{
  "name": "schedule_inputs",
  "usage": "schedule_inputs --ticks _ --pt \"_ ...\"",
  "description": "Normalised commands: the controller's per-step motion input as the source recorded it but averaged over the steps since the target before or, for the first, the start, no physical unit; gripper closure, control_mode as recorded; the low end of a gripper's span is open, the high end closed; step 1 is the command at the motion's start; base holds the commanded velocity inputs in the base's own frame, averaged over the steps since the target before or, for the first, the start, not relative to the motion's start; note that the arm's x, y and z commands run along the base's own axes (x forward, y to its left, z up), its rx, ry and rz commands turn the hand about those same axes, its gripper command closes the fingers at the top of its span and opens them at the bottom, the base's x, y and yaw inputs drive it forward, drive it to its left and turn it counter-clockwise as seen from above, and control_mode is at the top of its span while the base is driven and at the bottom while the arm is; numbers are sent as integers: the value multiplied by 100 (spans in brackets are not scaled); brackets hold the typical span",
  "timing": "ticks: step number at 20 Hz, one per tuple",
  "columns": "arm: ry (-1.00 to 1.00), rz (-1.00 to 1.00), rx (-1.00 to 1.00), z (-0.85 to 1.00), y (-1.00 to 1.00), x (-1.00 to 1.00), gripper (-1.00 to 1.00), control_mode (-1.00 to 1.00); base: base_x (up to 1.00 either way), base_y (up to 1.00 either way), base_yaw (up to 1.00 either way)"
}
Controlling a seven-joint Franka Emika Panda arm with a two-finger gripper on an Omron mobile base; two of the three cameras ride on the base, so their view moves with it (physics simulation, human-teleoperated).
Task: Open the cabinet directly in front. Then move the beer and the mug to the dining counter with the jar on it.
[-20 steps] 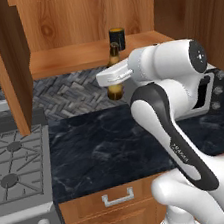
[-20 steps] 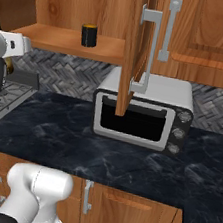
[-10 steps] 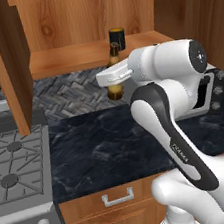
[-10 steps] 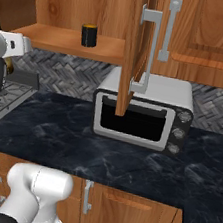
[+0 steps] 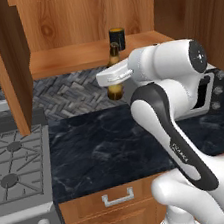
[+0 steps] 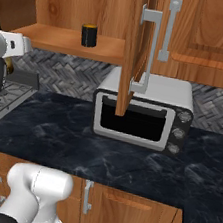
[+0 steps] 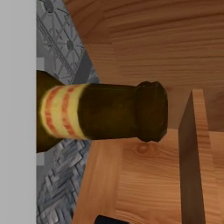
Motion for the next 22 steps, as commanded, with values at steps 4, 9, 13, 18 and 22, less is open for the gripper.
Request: schedule_inputs --ticks 4,9,13,18,22 --pt "0 0 0 0 0 0 100 100 0 0 0" --pt "0 0 0 0 0 0 100 100 -11 1 0" --pt "0 0 0 0 0 0 100 100 -60 1 14" --pt "0 0 0 0 0 0 100 100 -86 0 47" --pt "0 0 0 0 0 0 100 100 -68 0 70"
